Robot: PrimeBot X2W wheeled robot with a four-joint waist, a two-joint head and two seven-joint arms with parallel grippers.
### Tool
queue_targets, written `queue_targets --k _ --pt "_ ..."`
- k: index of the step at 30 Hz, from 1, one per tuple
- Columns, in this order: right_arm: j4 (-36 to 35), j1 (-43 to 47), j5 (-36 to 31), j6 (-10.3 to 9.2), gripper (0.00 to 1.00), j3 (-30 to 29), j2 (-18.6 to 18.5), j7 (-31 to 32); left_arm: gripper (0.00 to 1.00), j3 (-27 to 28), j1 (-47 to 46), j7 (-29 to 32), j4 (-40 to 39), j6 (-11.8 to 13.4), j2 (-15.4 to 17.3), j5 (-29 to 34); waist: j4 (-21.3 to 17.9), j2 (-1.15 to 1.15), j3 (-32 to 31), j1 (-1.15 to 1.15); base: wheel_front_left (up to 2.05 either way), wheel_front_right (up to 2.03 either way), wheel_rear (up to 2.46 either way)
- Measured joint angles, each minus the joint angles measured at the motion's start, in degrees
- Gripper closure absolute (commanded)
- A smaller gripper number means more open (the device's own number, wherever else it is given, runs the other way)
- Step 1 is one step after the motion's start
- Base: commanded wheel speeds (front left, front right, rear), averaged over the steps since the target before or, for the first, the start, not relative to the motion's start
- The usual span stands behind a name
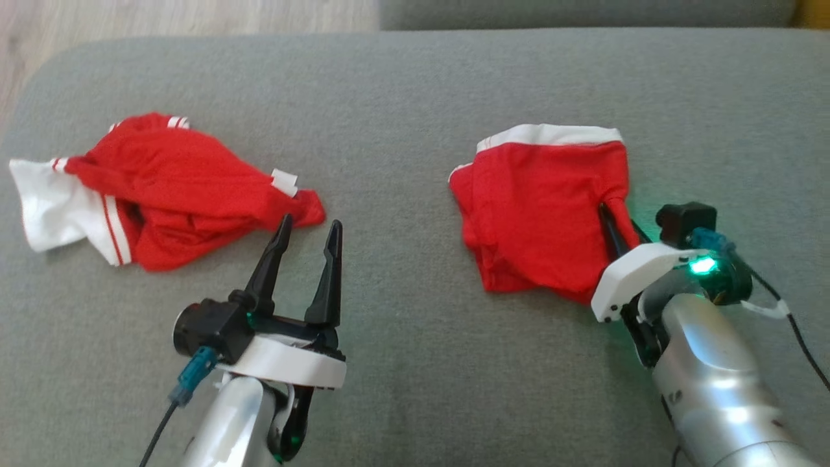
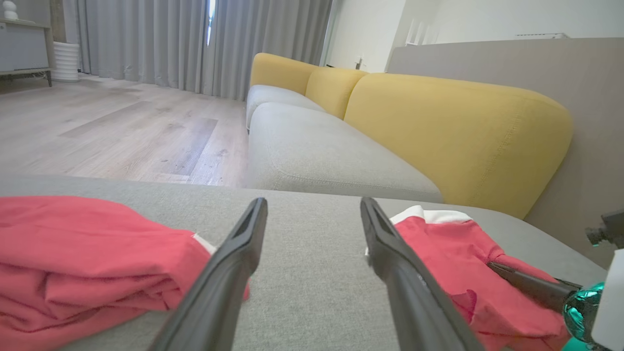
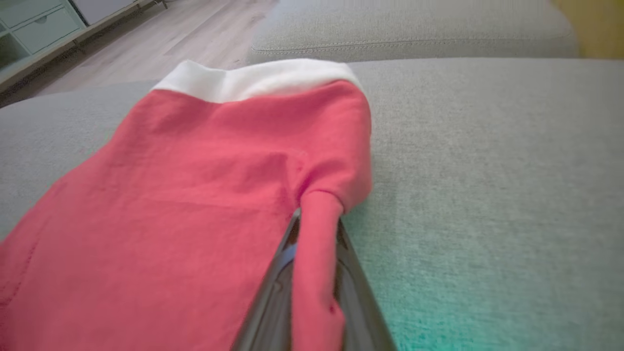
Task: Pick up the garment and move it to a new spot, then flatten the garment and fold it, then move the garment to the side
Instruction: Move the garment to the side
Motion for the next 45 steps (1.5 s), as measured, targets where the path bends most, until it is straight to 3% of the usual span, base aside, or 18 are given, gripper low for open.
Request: queue_targets --k 4,11,19,23,27,32,41,42,45 --pt "0.18 -0.01 -3.48 0.0 1.0 1.77 -0.99 -1.52 0.0 -0.41 0.25 0.0 0.01 0.0 0.0 -0.3 -1.43 0.0 -1.73 -0.01 0.0 0.0 0.0" --pt "-1.49 -0.06 -5.94 0.0 1.0 8.0 -6.61 -1.07 0.0 -1.16 0.6 0.0 -0.37 0.51 0.0 -1.48 -4.1 0.0 -3.47 -0.01 0.0 0.0 0.0" --pt "-5.38 -3.29 -4.87 0.0 1.0 14.13 -22.41 2.85 0.0 -1.14 0.05 0.0 -1.83 0.53 0.0 -1.47 -5.36 0.0 0.04 0.0 0.0 0.0 0.0" --pt "-5.55 -3.96 -3.6 0.0 1.0 14.62 -30.2 4.01 0.0 -1.18 -1.99 0.0 -1.83 0.51 -0.01 -1.46 -5.03 0.0 2.87 0.0 0.0 0.0 0.0" --pt "-4.64 -4.96 -2.76 0.0 1.0 12.5 -35.09 4.53 0.0 -1.13 -4.38 0.0 -1.86 0.49 -0.07 -1.36 -4.21 0.0 5.38 0.01 0.0 0.0 0.0" --pt "-3.05 -6.74 -2.77 0.0 1.0 9.18 -37.31 4.7 0.0 -0.85 -4.64 0.0 -1.8 0.44 -0.09 -0.8 -3.25 0.0 7.15 0.01 0.0 0.0 0.0" --pt "-0.2 -7.08 -4.44 0.0 1.0 3.56 -37.01 5.55 0.0 -0.69 -4.88 0.0 -1.76 0.41 -0.09 -0.7 -2.86 0.0 8.08 0.0 0.0 0.0 0.0" --pt "0.12 -7.07 -4.71 0.0 0.03 2.75 -36.85 5.75 0.0 -0.64 -4.99 0.0 -1.71 0.27 -0.09 -0.45 -2.87 0.0 8.01 0.0 0.0 0.0 0.0" --pt "0.98 -7.09 -4.77 0.0 0.0 -1.26 -35.51 5.8 0.0 -0.33 -5.39 0.0 -1.46 0.01 -0.09 -0.4 -2.98 0.0 7.32 0.0 0.0 0.0 0.0"
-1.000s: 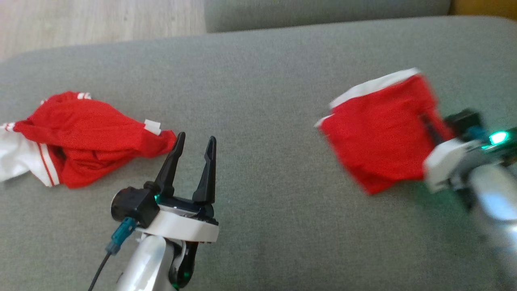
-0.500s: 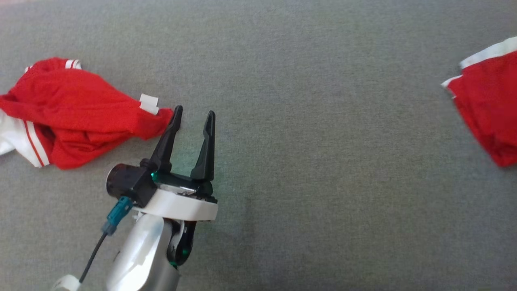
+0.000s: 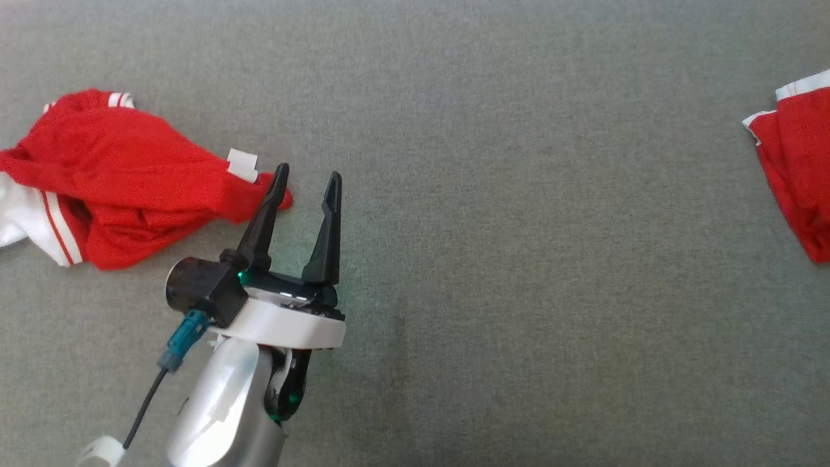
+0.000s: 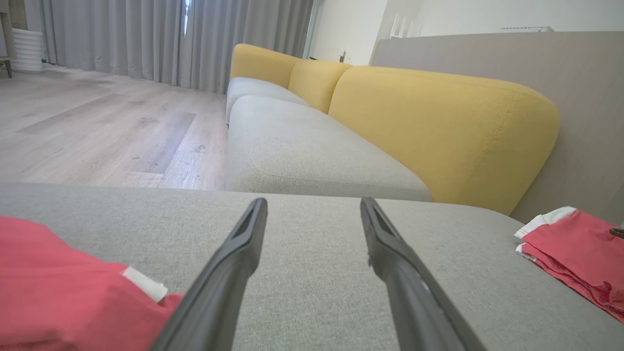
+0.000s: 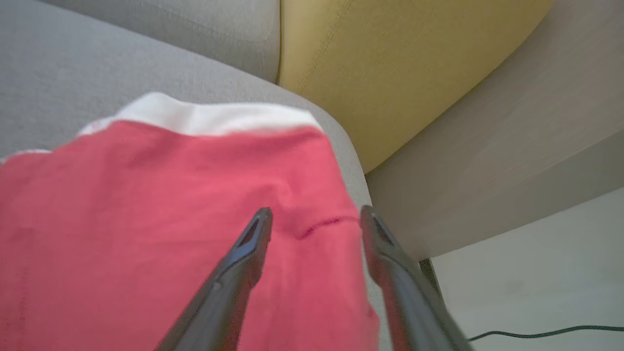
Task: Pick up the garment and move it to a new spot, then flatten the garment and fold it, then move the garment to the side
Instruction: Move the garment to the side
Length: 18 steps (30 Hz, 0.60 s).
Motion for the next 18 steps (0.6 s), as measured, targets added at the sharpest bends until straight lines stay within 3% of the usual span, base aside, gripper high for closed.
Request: queue_targets --k 6,10,18 --pt "-1.2 -0.57 -2.15 0.0 0.0 -4.88 4.59 -1.88 0.0 1.08 0.37 0.0 0.75 -0.01 -0.01 -0.02 -0.7 0.0 -3.36 -0.01 0.0 0.0 0.0" --pt "-5.02 -0.55 0.59 0.0 0.0 -8.93 12.88 -3.52 0.0 3.32 2.87 0.0 0.7 -0.01 0.0 0.0 -1.61 0.0 -7.33 -0.01 0.0 0.0 0.0" --pt "-18.52 1.55 3.53 0.0 0.0 -7.17 23.27 -4.75 0.0 7.15 7.86 0.0 0.16 -0.01 0.02 0.43 -2.88 0.0 -14.32 -0.02 0.0 0.0 0.0"
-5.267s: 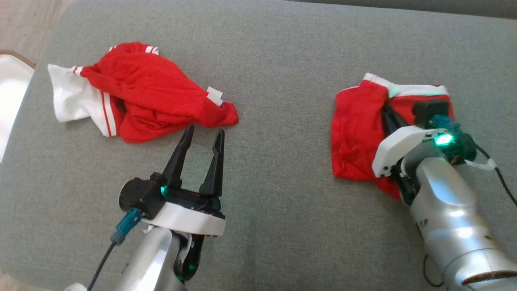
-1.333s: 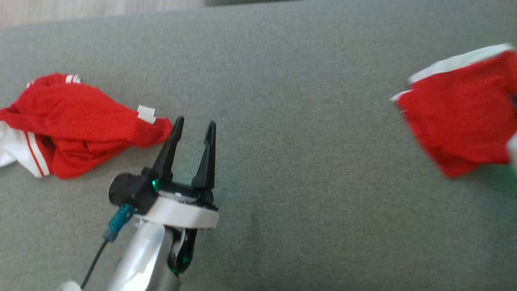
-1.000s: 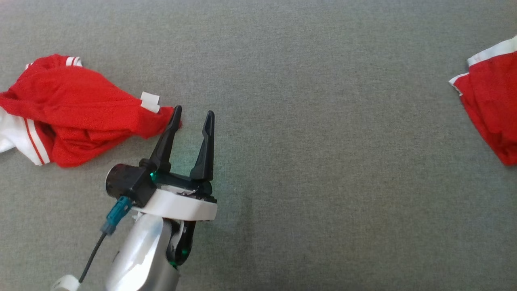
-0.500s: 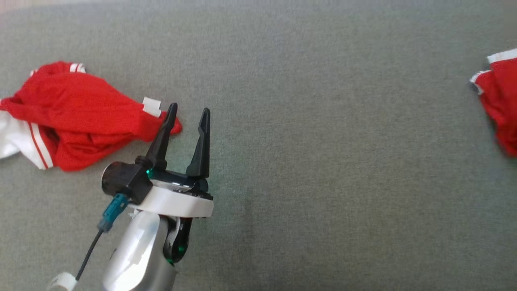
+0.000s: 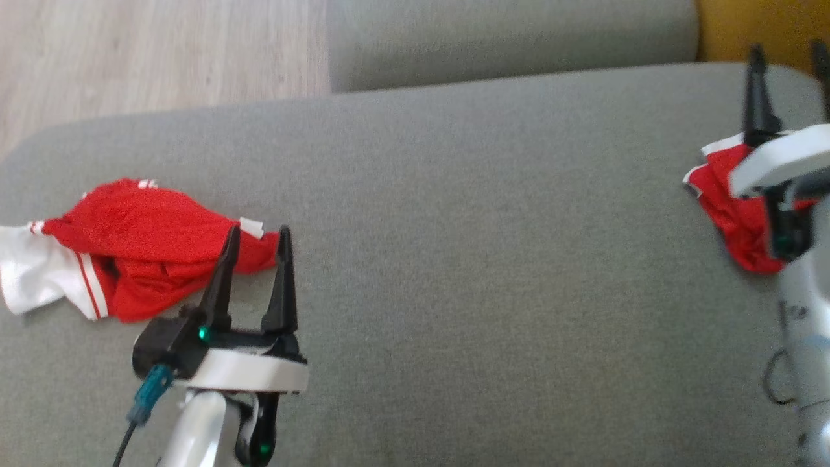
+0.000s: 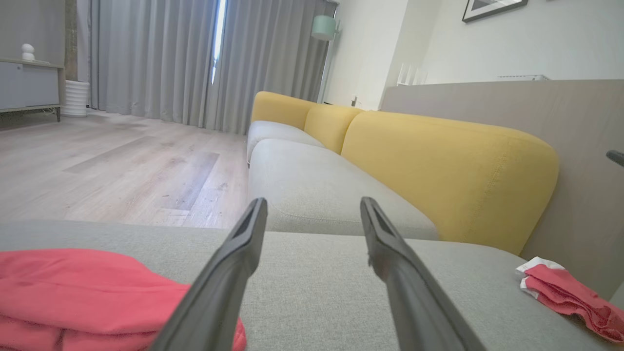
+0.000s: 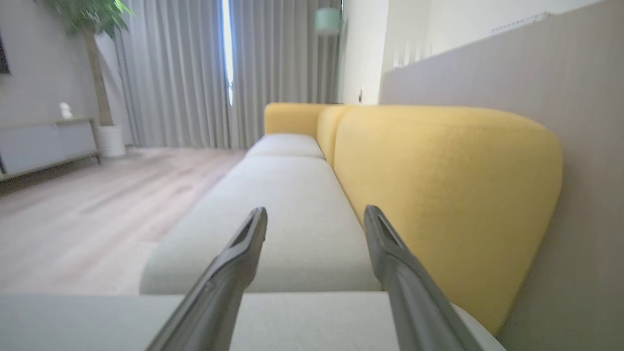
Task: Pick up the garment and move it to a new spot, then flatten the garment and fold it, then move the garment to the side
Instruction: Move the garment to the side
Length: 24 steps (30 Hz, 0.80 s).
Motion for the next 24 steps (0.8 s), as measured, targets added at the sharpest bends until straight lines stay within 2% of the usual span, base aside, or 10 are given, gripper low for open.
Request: queue_targets --k 4,5,8,14,19,24 --pt "-7.26 3.14 3.71 0.0 0.0 -1.48 5.78 0.45 0.0 1.6 2.79 0.0 -0.31 0.0 0.01 -0.01 -0.24 0.0 -3.2 0.0 0.0 0.0 0.0" --pt "-10.48 5.7 4.85 0.0 0.0 -1.78 8.55 0.82 0.0 2.21 4.18 0.0 -0.52 0.0 0.01 -0.01 -0.28 0.0 -4.44 -0.01 0.0 0.0 0.0" --pt "-14.29 10.46 5.32 0.0 0.0 -0.71 11.05 0.52 0.0 3.2 5.78 0.0 -0.58 0.0 0.05 -0.01 -0.25 0.0 -5.55 -0.01 0.0 0.0 0.0" --pt "-17.68 20.62 6.89 0.0 0.0 2.6 12.14 -2.7 0.0 3.28 7.66 0.0 -0.62 0.0 0.05 -0.02 0.31 0.0 -6.26 0.01 0.0 0.0 0.0" --pt "-16.82 30.16 6.51 0.0 0.0 5.89 12.47 -5.32 0.0 4.35 8.73 0.0 -0.81 0.0 0.05 -0.7 0.83 0.0 -6.67 0.01 0.0 0.0 0.0" --pt "-18.87 36.63 5.28 0.0 0.0 5.42 13.06 -5.8 0.0 4.71 9.73 0.0 -1.09 0.0 0.05 -1.14 1.33 0.0 -6.97 0.01 0.0 0.0 0.0"
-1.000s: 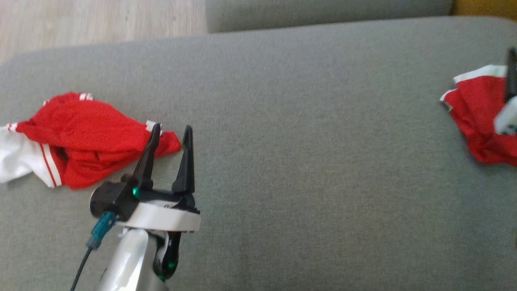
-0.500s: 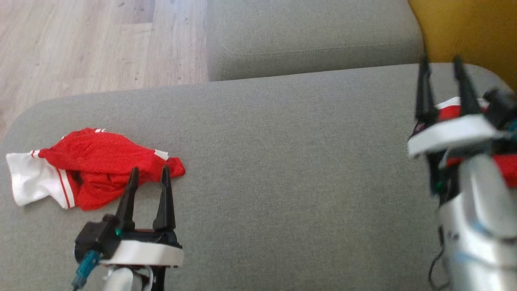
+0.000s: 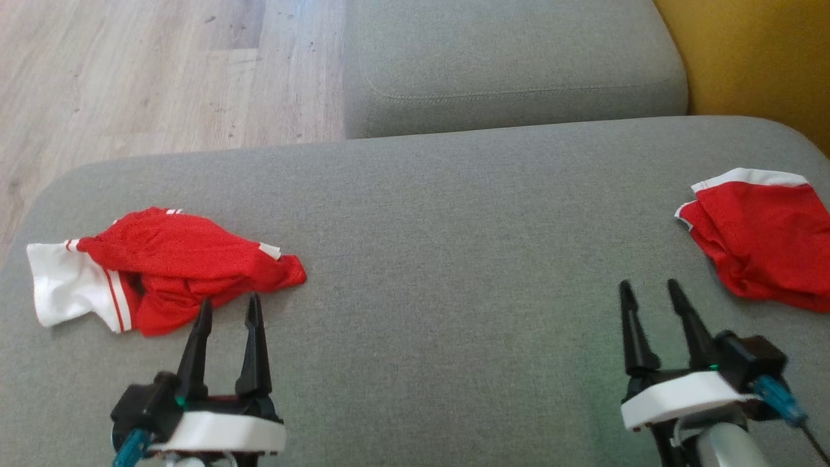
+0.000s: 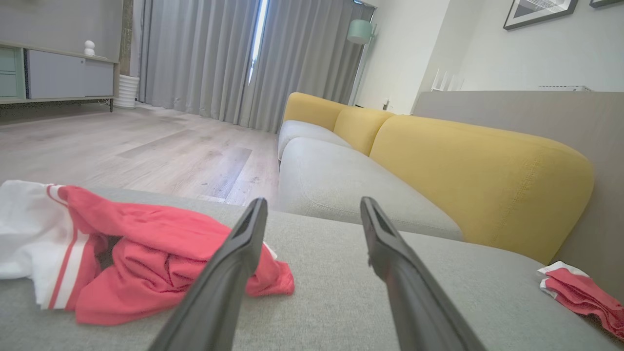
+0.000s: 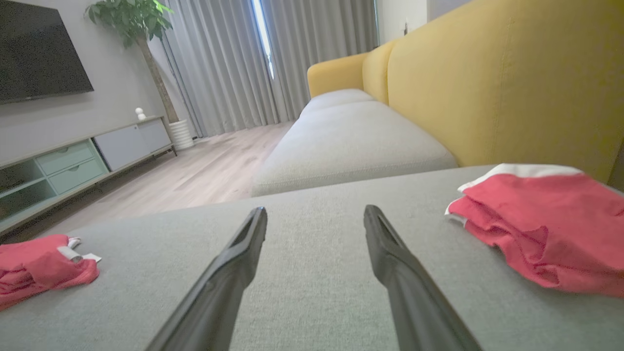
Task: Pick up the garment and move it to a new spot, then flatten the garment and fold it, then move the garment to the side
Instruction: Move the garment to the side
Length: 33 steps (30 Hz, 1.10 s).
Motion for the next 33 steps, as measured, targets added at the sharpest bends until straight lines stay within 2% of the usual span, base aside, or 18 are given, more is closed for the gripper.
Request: queue_targets --k 4,9,26,33 --pt "-6.12 2.32 0.0 0.0 0.0 -0.69 0.0 -0.01 0.0 0.24 1.79 0.0 -0.16 0.0 0.0 -0.14 -0.12 0.0 0.07 0.0 0.0 0.0 0.0" --pt "-9.09 4.19 -0.45 0.0 0.0 -0.66 0.0 -0.03 0.0 0.38 2.33 0.0 -0.75 0.0 0.02 -0.38 -0.66 0.0 0.53 0.01 0.0 0.0 0.0" --pt "-10.56 4.59 -0.16 0.0 0.0 -0.34 0.0 -0.16 0.0 0.34 2.29 0.0 -1.03 0.1 0.02 -0.86 -1.05 0.0 1.18 0.01 0.0 0.0 0.0" --pt "-10.56 4.6 -0.15 0.0 0.0 1.96 0.01 -0.16 0.0 0.25 2.21 0.0 -0.7 0.09 0.02 -0.26 1.53 0.0 1.06 0.01 0.0 0.0 0.0"
